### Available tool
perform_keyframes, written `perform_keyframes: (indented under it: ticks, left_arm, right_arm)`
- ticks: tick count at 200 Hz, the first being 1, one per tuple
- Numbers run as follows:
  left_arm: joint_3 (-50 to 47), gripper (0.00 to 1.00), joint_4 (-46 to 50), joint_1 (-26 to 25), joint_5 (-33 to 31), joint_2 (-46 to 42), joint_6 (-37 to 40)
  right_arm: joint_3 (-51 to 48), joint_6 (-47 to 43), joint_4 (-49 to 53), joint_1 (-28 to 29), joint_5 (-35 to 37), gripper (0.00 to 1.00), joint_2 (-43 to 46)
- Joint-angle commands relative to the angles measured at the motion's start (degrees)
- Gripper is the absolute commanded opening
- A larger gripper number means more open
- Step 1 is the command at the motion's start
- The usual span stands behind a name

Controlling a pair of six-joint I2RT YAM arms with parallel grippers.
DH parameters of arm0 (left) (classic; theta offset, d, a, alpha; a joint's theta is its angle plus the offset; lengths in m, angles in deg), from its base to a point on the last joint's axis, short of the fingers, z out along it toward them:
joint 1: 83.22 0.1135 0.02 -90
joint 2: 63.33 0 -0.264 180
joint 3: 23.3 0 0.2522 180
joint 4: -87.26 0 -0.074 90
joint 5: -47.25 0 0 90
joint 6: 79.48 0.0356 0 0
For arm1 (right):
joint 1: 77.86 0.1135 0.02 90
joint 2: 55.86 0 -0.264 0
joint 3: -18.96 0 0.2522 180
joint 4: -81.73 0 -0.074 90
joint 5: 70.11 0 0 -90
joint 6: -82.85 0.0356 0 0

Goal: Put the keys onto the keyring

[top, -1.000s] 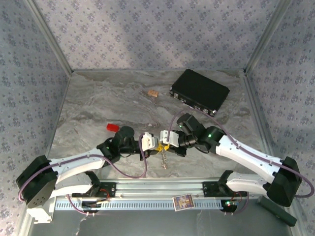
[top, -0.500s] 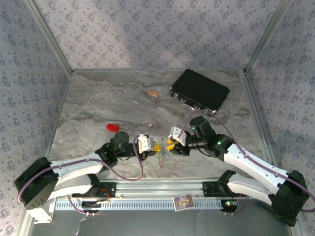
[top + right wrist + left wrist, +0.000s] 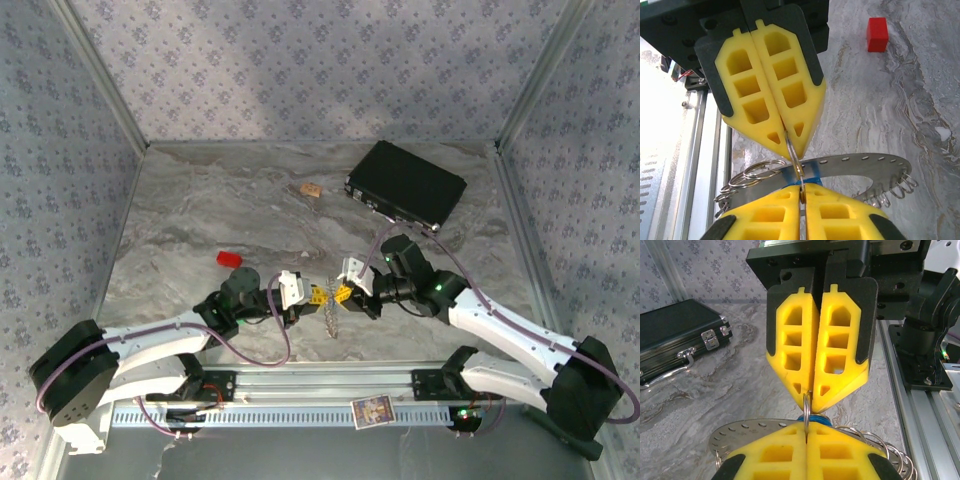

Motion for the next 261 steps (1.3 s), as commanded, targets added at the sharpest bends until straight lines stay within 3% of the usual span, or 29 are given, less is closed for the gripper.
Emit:
perform_keyframes:
  ticks: [1,51,84,115,146,197,228,261]
  left_arm:
    - [-0.2,0.0,-4.1,-0.3,0.7,-0.2,-0.4]
    - [0.7,0.0,-4.2,-0.4,2.8,1.1,0.2]
    - [0.8,0.0,-3.6,-0.6,2.7,1.6,0.9]
    - [0.6,0.0,-4.1,-0.6,2.7,2.1,0.8]
    - [0.6,0.0,-5.0,-0.6,2.7,2.4,0.6]
    - [1.0,0.0,-4.1,-0.6,1.6,1.9,0.2]
    - [2.7,0.26,2.8,-0.6,-0.3,1.2,1.8]
    - [5.6,0.26,10.4,-0.7,-0.4,0.4,4.8]
  right_arm:
    - [1.0,-0.6,2.6,-0.2,1.4,0.07,-0.2]
    - [3.1,-1.6,3.1,0.6,0.4,0.01,-6.2]
    - [1.8,-1.3,1.2,0.2,0.2,0.27,-3.0]
    - [-0.5,-0.7,-0.9,0.2,-0.3,0.31,0.4]
    - [-0.4,0.0,-2.6,0.5,-1.3,0.24,-0.7]
    - [1.4,-1.2,-1.5,0.8,-0.5,0.0,-1.6]
    - [5.9,-5.3,5.9,2.0,2.8,0.0,-2.1]
    - [12.5,-11.1,16.0,4.9,7.9,0.0,-5.5]
